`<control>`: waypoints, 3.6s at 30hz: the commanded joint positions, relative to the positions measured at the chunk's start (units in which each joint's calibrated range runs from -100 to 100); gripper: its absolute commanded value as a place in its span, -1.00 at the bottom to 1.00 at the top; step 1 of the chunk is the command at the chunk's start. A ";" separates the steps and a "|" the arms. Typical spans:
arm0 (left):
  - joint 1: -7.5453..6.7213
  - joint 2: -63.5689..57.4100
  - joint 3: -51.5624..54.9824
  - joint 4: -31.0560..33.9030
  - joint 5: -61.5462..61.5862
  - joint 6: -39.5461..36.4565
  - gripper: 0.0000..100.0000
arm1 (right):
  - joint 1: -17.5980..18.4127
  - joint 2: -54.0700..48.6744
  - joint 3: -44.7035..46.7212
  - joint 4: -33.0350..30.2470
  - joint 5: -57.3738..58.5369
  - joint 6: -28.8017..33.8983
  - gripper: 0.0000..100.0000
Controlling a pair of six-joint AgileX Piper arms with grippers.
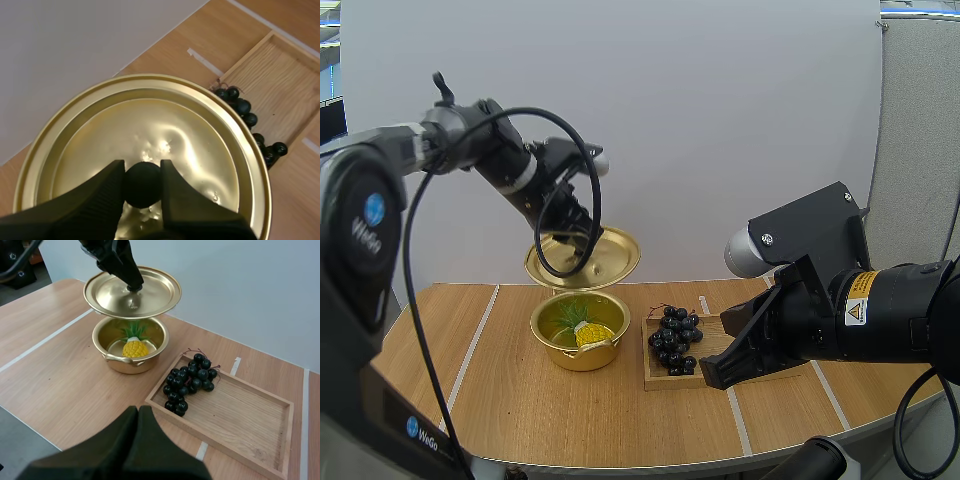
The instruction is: Open the pot, put the pineapple inside, and close it
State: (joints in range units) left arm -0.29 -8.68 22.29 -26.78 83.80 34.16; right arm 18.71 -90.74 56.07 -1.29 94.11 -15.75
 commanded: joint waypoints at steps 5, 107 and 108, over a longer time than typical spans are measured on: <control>-0.01 7.25 1.75 0.37 -6.91 1.78 -1.00 | -0.26 -0.62 0.07 -0.74 0.30 -0.27 -1.00; -0.10 -87.50 27.04 1.35 12.90 -8.59 -1.00 | -11.52 -3.30 0.07 -1.80 -8.32 -0.27 -1.00; -0.10 -88.78 27.90 1.35 10.61 -9.79 -1.00 | -12.19 -4.42 0.07 -1.80 -8.91 -0.27 -1.00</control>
State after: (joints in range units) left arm -0.29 -95.02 48.54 -24.49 99.05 26.94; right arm 7.71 -93.22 56.07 -3.58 87.50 -15.75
